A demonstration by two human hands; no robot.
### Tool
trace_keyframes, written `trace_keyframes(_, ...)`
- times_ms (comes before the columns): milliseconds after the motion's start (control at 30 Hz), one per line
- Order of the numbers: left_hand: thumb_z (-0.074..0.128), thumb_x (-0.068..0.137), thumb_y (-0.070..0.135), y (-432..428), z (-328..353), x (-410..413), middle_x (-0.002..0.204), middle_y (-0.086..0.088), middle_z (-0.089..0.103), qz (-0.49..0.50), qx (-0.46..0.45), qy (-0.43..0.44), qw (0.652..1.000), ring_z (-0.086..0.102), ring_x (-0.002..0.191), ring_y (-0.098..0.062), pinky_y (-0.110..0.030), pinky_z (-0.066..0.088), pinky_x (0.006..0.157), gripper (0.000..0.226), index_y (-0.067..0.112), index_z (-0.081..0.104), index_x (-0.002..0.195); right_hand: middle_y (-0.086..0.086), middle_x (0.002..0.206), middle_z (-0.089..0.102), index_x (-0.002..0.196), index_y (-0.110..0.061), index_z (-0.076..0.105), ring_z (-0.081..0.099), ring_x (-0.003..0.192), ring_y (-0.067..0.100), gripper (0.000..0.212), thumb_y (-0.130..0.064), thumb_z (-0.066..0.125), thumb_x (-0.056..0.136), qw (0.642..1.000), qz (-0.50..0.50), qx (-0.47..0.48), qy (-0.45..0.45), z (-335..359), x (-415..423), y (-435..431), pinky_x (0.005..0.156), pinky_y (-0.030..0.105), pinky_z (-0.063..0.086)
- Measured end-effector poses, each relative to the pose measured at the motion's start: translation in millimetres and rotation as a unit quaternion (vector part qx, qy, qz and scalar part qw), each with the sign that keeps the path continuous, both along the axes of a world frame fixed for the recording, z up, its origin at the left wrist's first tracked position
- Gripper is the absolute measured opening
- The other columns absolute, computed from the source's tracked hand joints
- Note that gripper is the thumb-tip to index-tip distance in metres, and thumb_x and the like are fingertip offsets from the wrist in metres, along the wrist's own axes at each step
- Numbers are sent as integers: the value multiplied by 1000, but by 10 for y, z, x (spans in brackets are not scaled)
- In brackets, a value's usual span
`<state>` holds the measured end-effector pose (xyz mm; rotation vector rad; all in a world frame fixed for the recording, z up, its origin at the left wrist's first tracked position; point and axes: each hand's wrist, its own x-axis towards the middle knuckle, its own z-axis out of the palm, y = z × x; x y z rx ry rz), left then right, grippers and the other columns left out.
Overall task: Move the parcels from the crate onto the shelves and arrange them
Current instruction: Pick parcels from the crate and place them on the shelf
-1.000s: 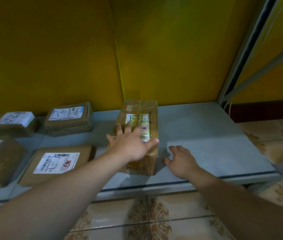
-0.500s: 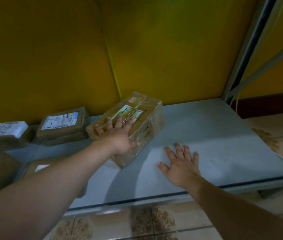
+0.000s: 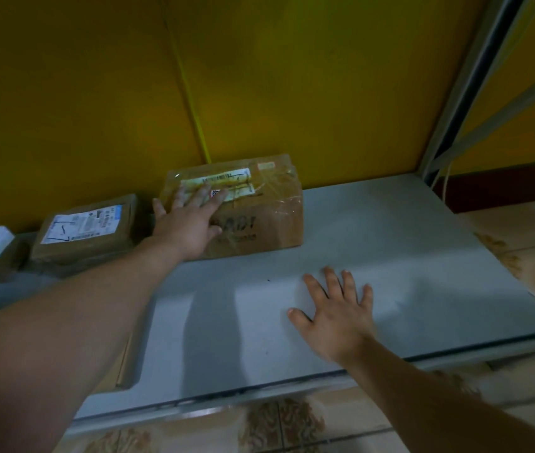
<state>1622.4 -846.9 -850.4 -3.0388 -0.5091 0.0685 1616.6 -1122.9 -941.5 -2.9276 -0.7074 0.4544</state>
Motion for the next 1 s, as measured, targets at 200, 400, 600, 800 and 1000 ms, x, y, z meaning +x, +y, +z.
trace_keyframes(200,47,98,44,85,-14,118,163,10,-4,23,-9,-15,1000,-3,148,-34,-70,6,109,68,44,5,151,-1,166,-11,157,-38,-2,-14,152,31,76,-74,17,93,1000,-4,-1,7,6,4,5,118,58,-8)
trace_keyframes(400,45,98,45,34,-45,68,162,10,-1,12,-5,-37,999,-1,148,-33,-69,5,110,64,44,9,151,0,166,-10,157,-37,-1,-13,152,31,76,-74,16,93,1000,-2,-1,3,20,-1,19,118,58,-7)
trace_keyframes(600,43,99,46,51,12,172,162,11,-2,4,-9,-17,1000,-3,149,-32,-68,6,110,64,46,6,151,0,167,-10,157,-38,-1,-13,152,30,76,-74,16,93,1000,-3,-3,2,40,1,15,118,57,-7)
trace_keyframes(800,50,94,52,10,55,130,162,7,-11,3,-25,-11,1000,-11,148,-28,-68,0,111,76,44,1,151,0,167,-10,157,-38,-1,-14,152,29,76,-75,17,93,1000,-4,-6,11,49,0,12,118,57,-8)
trace_keyframes(1000,54,92,50,-233,242,-206,163,0,2,-76,-20,-28,997,-3,149,-22,-52,-1,117,76,32,14,154,2,167,-7,159,-31,4,-9,153,26,77,-69,28,96,998,-8,-12,68,218,-82,-118,121,49,-3)
